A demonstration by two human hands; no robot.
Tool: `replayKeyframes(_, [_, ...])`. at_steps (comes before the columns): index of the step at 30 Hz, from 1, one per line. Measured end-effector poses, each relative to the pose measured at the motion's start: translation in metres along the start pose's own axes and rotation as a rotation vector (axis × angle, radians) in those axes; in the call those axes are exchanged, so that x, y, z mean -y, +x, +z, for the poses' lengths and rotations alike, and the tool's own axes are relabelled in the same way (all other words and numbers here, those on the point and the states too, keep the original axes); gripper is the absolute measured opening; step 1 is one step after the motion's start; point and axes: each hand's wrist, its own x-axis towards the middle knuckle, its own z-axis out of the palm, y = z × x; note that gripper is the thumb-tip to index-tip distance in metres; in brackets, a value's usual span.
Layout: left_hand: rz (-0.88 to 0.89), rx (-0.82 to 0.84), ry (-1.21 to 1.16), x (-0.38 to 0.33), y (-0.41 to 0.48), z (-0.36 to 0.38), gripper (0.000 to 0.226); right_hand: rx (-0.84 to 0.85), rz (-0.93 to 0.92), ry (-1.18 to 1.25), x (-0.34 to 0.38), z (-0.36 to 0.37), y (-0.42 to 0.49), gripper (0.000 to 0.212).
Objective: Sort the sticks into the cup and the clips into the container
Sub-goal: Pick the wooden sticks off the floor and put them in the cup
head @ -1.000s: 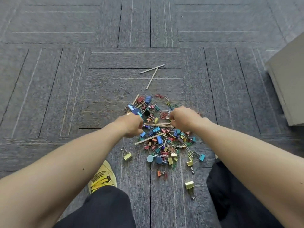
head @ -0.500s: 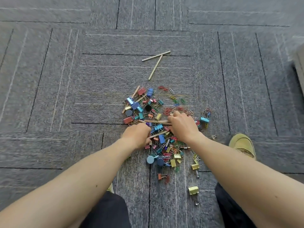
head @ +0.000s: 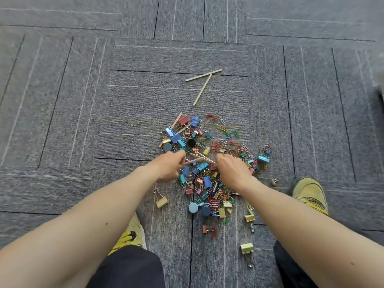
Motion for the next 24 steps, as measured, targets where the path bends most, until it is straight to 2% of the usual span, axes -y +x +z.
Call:
replayKeyframes(3, [-0.031, -0.069, -0.16, 0.006, -0.003, -0.007, 0.016, 0.049, 0.025, 0.077, -0.003, -0.004, 0.004, 0.024])
replayKeyframes(6, [-0.086, -0.209, -0.324, 0.013, -0.002, -0.014, 0.007, 0.093, 0.018, 0.176, -0.008, -0.013, 0.01, 0.016])
replayKeyframes(9, [-0.224, -0.378, -0.298, 0.021, 0.003, -0.025, 0.02, 0.11, -0.017, 0.266, -0.01, -0.024, 0.016, 0.019])
replayKeyframes(11, [-0.303, -0.431, -0.252, 0.027, 0.008, -0.031, 0.024, 0.113, -0.012, 0.295, -0.009, -0.032, 0.021, 0.016])
replayKeyframes(13, [-0.347, -0.466, -0.234, 0.032, 0.014, -0.038, 0.025, 0.104, -0.016, 0.352, -0.007, -0.04, 0.024, 0.015])
replayKeyframes(17, [-0.371, -0.52, -0.254, 0.038, 0.026, -0.05, 0.026, 0.078, -0.057, 0.386, -0.005, -0.055, 0.033, 0.029])
replayKeyframes(21, [-0.382, -0.508, -0.251, 0.033, 0.038, -0.059, 0.021, 0.092, -0.04, 0.347, -0.007, -0.064, 0.049, 0.03])
replayKeyframes(24, [-0.384, -0.498, -0.237, 0.027, 0.05, -0.063, 0.018, 0.081, -0.028, 0.337, -0.008, -0.076, 0.064, 0.022])
